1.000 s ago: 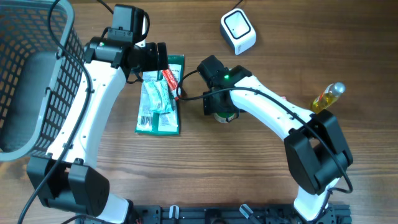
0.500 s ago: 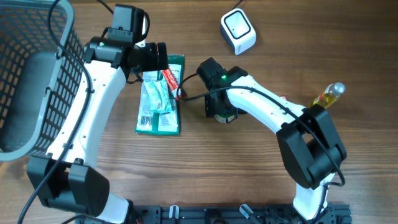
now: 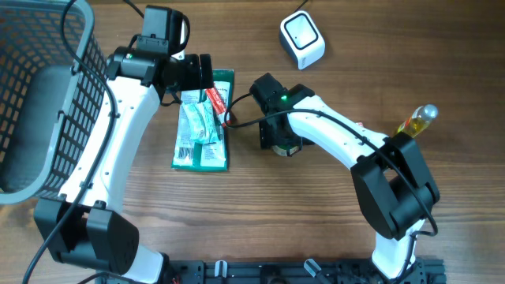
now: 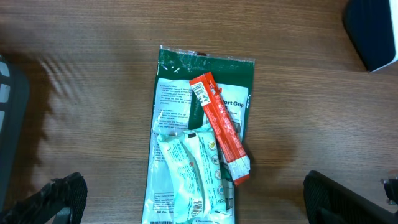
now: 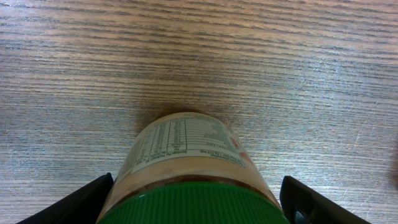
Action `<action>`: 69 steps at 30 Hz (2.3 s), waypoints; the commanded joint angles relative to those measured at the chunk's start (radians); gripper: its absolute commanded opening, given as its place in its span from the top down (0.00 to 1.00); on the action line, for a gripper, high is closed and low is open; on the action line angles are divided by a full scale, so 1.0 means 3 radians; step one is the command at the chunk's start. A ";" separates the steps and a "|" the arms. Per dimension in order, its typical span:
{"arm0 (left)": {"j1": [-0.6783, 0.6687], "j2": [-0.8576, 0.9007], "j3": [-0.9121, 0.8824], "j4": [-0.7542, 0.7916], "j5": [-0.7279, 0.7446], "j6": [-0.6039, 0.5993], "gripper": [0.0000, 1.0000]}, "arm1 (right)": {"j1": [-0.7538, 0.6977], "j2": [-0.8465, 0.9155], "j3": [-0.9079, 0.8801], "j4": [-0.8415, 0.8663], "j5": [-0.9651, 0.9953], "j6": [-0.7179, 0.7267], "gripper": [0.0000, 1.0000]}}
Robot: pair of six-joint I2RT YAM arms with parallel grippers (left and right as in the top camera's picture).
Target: Scan the item barcode
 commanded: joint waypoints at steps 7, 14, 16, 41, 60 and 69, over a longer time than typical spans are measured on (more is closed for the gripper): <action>0.0013 0.0028 0.0010 0.0008 -0.0031 -0.0031 0.00 | -0.0020 0.0045 -0.0033 0.0017 0.0043 0.0043 0.15; 0.0013 0.0028 0.0010 0.0008 -0.0031 -0.0031 0.00 | -0.0020 0.0069 -0.0033 0.0019 0.0045 0.0039 0.15; 0.0013 0.0028 0.0010 0.0008 -0.0031 -0.0031 0.00 | -0.0020 0.0095 -0.0033 0.0018 0.0045 0.0039 0.15; 0.0013 0.0028 0.0010 0.0008 -0.0031 -0.0032 0.00 | -0.0043 -0.0041 -0.0078 0.0048 -0.0033 0.0041 0.29; 0.0013 0.0028 0.0010 0.0008 -0.0031 -0.0031 0.00 | -0.0811 -0.1146 -0.0055 -0.0791 -0.3652 0.0381 0.45; 0.0013 0.0028 0.0010 0.0008 -0.0031 -0.0031 0.00 | -0.0811 -0.1146 -0.0055 -0.1082 -0.3652 0.0844 0.55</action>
